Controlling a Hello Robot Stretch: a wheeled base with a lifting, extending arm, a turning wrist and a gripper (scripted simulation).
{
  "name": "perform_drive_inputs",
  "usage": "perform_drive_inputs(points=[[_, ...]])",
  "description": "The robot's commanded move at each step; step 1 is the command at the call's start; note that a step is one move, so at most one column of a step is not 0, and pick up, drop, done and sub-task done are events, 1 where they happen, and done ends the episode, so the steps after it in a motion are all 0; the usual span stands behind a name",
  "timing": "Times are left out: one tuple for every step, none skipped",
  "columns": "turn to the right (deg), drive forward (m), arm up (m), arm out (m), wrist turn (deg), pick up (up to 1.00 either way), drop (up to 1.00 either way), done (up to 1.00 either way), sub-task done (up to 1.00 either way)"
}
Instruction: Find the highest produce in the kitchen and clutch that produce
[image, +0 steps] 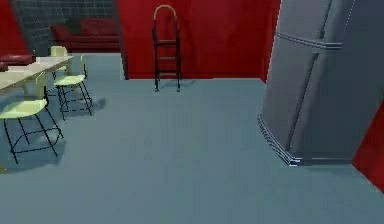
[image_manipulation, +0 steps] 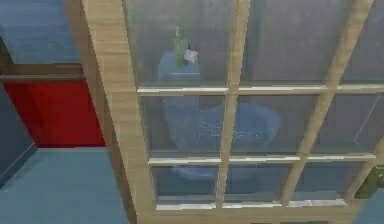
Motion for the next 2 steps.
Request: perform_drive_inputs(points=[[-30.0, 0.0, 0.0, 0.0, 0.0, 0.0, 0.0, 0.0, 0.0], [0.0, 0.55, 0.0, 0.0, 0.0, 0.0, 0.0, 0.0, 0.0]])
